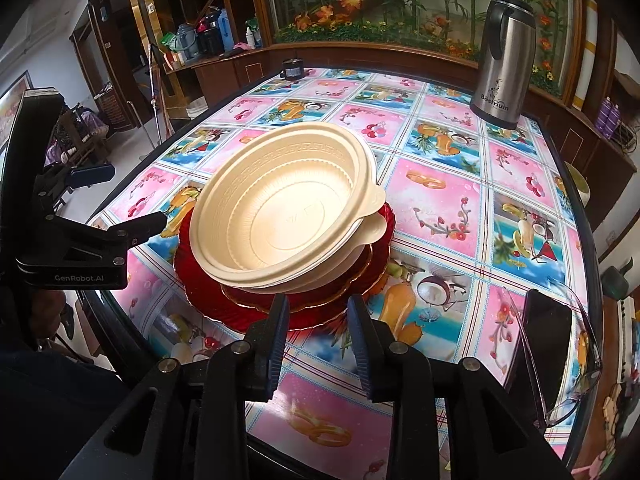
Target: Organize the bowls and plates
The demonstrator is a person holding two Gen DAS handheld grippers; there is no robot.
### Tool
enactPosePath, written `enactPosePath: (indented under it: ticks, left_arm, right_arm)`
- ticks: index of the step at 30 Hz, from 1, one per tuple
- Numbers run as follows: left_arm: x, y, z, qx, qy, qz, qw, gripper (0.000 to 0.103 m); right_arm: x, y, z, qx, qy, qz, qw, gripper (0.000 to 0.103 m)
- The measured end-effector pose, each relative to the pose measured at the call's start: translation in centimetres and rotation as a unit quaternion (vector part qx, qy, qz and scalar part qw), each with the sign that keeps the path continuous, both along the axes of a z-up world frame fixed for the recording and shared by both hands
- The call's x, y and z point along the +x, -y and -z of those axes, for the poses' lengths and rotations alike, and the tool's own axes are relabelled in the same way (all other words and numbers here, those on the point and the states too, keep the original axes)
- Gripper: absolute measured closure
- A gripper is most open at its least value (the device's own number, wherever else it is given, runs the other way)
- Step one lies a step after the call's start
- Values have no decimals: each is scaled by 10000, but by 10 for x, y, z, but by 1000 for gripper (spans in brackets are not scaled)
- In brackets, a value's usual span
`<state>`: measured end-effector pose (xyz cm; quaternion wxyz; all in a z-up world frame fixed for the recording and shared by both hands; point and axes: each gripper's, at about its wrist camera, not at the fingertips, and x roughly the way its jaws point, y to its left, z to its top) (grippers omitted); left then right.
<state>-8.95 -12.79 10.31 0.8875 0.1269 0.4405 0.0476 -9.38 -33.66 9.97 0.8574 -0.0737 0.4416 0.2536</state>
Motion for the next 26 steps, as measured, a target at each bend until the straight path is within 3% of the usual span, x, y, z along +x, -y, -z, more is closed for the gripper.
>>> enactPosePath:
  ticks: [19,26]
  left_arm:
    - [0,3,1,-87,-22,83,9999,0]
    - [0,-2,0,-396,-24,144,9991,0]
  right_arm:
    - [0,1,0,3,-15,48,10000,70]
    - [0,2,1,11,-31,99,9999,70]
